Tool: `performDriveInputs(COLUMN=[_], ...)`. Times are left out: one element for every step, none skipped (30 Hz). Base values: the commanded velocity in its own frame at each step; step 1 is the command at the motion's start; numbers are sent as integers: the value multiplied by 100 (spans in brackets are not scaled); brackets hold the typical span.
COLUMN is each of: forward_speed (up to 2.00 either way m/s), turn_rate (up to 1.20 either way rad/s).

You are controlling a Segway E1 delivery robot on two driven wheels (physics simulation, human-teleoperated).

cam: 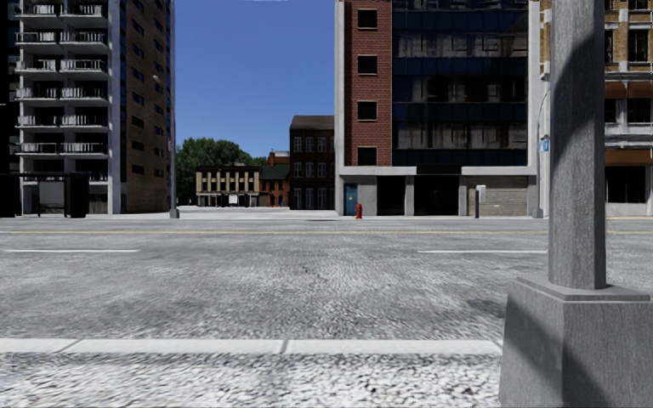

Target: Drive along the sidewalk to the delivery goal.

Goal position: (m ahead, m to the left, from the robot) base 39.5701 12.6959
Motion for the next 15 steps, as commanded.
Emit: performDriveInputs(forward_speed=[-59, -59, -59, -59, -59, -59, -59, -58, -58, -57, -57, -56, -56, -56, -56], turn_rate=[60, 60, 61, 61, 61, 62, 62, 62, 62, 62, 62, 62, 62, 62, 62])
